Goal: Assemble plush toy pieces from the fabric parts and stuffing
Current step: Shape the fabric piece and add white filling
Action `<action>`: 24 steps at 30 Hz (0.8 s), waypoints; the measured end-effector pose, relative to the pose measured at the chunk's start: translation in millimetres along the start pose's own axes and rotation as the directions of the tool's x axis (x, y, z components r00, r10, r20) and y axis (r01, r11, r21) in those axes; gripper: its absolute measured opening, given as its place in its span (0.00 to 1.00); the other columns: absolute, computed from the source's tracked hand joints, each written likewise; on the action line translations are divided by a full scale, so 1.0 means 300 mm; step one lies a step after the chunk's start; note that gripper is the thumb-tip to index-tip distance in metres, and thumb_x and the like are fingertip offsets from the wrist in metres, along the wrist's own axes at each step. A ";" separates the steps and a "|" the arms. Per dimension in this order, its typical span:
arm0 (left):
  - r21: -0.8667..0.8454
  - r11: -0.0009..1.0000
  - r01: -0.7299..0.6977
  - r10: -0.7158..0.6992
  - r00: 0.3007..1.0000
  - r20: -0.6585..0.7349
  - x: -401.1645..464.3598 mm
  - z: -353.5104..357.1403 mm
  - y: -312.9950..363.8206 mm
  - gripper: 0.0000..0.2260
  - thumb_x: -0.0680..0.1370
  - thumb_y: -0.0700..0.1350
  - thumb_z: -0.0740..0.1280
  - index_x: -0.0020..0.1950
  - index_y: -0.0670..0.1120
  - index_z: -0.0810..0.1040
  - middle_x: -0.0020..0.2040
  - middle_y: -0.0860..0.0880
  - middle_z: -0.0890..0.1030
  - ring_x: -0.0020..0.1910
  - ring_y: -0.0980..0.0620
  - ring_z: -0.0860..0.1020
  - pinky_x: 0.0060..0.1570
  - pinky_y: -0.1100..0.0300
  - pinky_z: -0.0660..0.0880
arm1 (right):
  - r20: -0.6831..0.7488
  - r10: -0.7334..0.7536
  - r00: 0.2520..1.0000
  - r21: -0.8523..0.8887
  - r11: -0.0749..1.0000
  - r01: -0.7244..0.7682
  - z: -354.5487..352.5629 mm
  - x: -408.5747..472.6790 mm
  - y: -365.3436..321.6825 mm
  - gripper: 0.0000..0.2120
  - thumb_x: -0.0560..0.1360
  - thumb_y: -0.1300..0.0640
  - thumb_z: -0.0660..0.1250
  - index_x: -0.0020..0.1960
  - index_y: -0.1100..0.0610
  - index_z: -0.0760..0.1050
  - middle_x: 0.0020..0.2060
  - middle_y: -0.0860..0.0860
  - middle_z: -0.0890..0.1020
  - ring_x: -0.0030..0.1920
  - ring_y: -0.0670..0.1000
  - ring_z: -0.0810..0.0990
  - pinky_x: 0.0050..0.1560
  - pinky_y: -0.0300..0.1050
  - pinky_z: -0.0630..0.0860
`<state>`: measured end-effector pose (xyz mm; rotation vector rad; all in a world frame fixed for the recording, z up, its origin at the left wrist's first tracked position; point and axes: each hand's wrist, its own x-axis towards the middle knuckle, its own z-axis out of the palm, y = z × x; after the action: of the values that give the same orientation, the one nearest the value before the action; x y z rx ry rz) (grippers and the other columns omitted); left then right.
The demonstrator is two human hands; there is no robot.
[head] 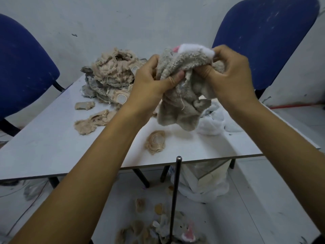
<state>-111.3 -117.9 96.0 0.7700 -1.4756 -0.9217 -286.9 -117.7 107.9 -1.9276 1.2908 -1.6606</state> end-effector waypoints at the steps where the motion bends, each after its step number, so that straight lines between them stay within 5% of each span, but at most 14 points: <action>1: 0.011 1.000 0.016 -0.016 1.000 0.024 -0.001 -0.004 -0.001 0.14 0.76 0.36 0.71 0.59 0.37 0.75 0.50 0.45 0.83 0.50 0.48 0.83 0.48 0.54 0.81 | 0.013 -0.001 1.000 -0.006 1.000 0.002 -0.009 -0.001 0.008 0.09 0.75 0.48 0.73 0.50 0.52 0.79 0.41 0.42 0.82 0.42 0.43 0.81 0.46 0.47 0.81; 4: 0.053 0.994 0.093 -0.101 0.978 0.185 -0.014 -0.026 0.006 0.14 0.72 0.41 0.73 0.56 0.42 0.77 0.41 0.54 0.85 0.41 0.57 0.83 0.38 0.66 0.78 | 0.050 -0.020 0.999 0.017 1.000 0.019 -0.024 -0.018 0.026 0.04 0.75 0.50 0.73 0.43 0.49 0.79 0.38 0.41 0.81 0.38 0.38 0.78 0.42 0.41 0.79; 9: 0.095 0.984 0.153 -0.171 0.958 0.232 -0.027 -0.061 -0.004 0.20 0.73 0.48 0.74 0.57 0.35 0.76 0.50 0.39 0.82 0.50 0.40 0.81 0.53 0.44 0.75 | 0.056 -0.044 0.997 0.060 0.997 0.041 -0.054 -0.031 0.020 0.05 0.76 0.51 0.72 0.43 0.45 0.77 0.38 0.39 0.80 0.38 0.36 0.78 0.42 0.34 0.76; 12: 0.063 0.990 0.125 -0.138 0.954 0.265 -0.029 -0.075 -0.007 0.11 0.72 0.45 0.72 0.50 0.41 0.78 0.45 0.48 0.84 0.47 0.48 0.83 0.49 0.56 0.79 | 0.022 -0.127 0.992 0.042 0.991 0.126 -0.070 -0.043 0.007 0.04 0.76 0.50 0.71 0.45 0.47 0.78 0.38 0.38 0.80 0.39 0.36 0.78 0.42 0.33 0.75; 18: 0.213 0.977 -0.017 -0.035 0.971 0.237 -0.057 -0.077 -0.015 0.10 0.66 0.45 0.76 0.43 0.45 0.78 0.39 0.57 0.82 0.41 0.57 0.82 0.39 0.63 0.79 | 0.140 -0.191 0.972 -0.046 0.979 0.199 -0.066 -0.075 0.027 0.05 0.75 0.55 0.72 0.51 0.51 0.78 0.42 0.41 0.79 0.41 0.41 0.77 0.45 0.39 0.76; 24: 0.055 0.998 0.032 -0.042 0.980 0.196 -0.069 -0.095 -0.032 0.11 0.64 0.47 0.81 0.42 0.51 0.82 0.46 0.48 0.79 0.48 0.47 0.77 0.50 0.48 0.79 | 0.117 -0.246 0.962 -0.050 0.966 0.253 -0.063 -0.076 0.020 0.10 0.75 0.59 0.73 0.53 0.50 0.78 0.45 0.41 0.79 0.45 0.43 0.78 0.52 0.40 0.77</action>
<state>-81.1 -107.6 78.1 0.7631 -1.6682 -1.0145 -304.9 -97.6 94.6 -2.2669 1.1098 -1.6138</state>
